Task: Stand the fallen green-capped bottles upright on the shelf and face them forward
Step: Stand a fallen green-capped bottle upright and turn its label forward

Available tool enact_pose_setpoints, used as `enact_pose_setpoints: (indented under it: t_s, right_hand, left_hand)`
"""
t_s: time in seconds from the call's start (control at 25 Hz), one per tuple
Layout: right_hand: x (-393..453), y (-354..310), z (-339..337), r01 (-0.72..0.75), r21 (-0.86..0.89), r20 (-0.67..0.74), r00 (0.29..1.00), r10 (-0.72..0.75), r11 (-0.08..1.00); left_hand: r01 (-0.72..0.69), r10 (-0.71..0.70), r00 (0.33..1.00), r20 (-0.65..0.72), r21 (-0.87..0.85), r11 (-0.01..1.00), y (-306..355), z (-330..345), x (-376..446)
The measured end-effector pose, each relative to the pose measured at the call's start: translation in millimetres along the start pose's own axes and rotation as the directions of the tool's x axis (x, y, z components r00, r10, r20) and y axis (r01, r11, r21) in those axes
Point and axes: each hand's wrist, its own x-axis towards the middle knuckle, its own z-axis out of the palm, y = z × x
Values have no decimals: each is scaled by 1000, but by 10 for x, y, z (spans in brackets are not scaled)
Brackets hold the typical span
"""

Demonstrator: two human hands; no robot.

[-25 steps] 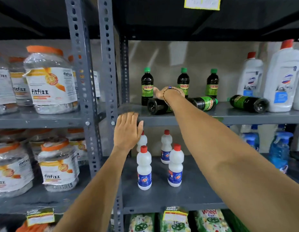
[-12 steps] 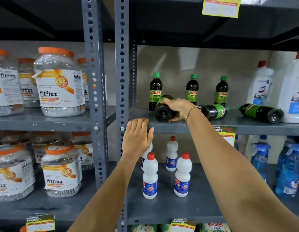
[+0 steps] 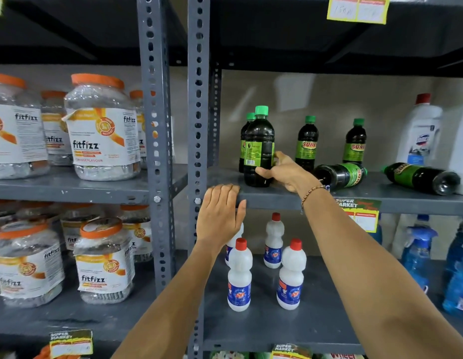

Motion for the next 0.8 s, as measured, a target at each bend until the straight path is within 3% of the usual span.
enact_pose_setpoints:
  t_s: [0.24,0.4,0.68,0.8]
  right_hand:
    - [52,27,81,-11,126,158,987,-9,992]
    - [72,77,79,15,174,132,991,-38,985]
    - [116,133,92,86,-33,2,996,-86,996]
    - [139,143,78,70,-42,19,997,-69,997]
  left_hand:
    - [-7,7,1000,-7,-4,1000,-3,4,-3]
    - [-9,9,1000,-19,-8,1000,-17,20,-10]
    - [-5,4,1000,-31,-10,1000,-14,34,-13]
    - [-8,7,1000,-26,-16,1000,-16,33,-20]
